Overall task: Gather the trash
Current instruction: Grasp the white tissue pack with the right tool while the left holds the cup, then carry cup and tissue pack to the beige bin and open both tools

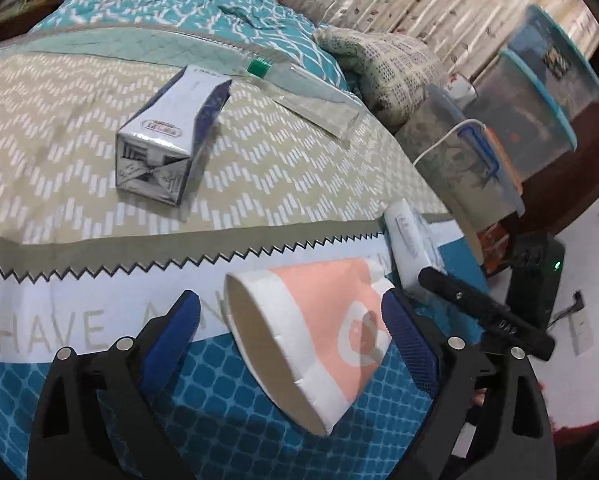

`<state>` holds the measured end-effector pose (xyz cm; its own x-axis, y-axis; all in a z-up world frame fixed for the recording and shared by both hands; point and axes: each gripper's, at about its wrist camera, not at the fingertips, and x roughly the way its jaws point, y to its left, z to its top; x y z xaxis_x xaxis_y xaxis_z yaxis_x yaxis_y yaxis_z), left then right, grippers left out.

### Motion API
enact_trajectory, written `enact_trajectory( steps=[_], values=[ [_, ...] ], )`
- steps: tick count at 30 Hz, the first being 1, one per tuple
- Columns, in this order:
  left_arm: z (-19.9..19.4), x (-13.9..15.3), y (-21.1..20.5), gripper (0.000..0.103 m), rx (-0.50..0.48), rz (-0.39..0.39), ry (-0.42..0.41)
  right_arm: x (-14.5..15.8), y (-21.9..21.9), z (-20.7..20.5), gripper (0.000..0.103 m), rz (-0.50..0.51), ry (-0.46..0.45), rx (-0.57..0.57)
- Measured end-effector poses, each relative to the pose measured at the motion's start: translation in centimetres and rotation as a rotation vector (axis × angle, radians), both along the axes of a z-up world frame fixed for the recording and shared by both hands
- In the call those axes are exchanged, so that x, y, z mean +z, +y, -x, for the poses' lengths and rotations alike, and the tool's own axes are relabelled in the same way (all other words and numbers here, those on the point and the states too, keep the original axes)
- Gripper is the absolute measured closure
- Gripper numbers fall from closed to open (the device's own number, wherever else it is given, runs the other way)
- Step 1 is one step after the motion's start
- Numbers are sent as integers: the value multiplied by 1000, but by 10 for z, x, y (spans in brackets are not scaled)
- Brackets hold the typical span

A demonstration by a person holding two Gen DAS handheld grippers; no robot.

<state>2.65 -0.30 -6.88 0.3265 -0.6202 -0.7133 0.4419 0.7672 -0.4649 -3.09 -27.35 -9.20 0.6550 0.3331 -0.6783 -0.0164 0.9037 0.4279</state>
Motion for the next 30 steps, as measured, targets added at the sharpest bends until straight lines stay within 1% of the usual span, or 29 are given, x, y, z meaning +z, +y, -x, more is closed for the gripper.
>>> enact_trajectory(
  steps=[1,2,4,6,7,9,11,15,18,22,27,30],
  values=[
    [1,-1,-3,35,-16,-3,3,0,0,0,30,-1,0,0],
    [3,-3,-7,41,-32,-10,4,0,0,0,30,0,0,0],
    [8,1,-10,49,-45,-14,-21,0,0,0,31,-1,0,0],
    [13,5,-14,60,-59,-5,-41,0,1,0,32,0,-3,8],
    [15,7,-15,63,-59,-4,-52,1,2,0,33,2,-6,11],
    [16,13,-17,72,-57,12,-59,2,3,2,35,4,-17,11],
    [14,18,-19,77,-56,40,-50,5,1,5,36,-4,-32,-1],
    [8,31,-26,83,-62,80,-44,8,-15,12,37,-51,-44,-40],
    [3,41,-43,86,-85,94,-46,10,-32,21,37,-76,-49,-70],
    [0,51,-76,87,-140,118,-37,16,-53,35,37,-85,-67,-111],
    [2,69,-120,87,-215,119,-69,19,-79,51,37,-98,-91,-160],
    [-2,80,-150,87,-262,119,-80,25,-100,61,37,-92,-121,-208]
  ],
)
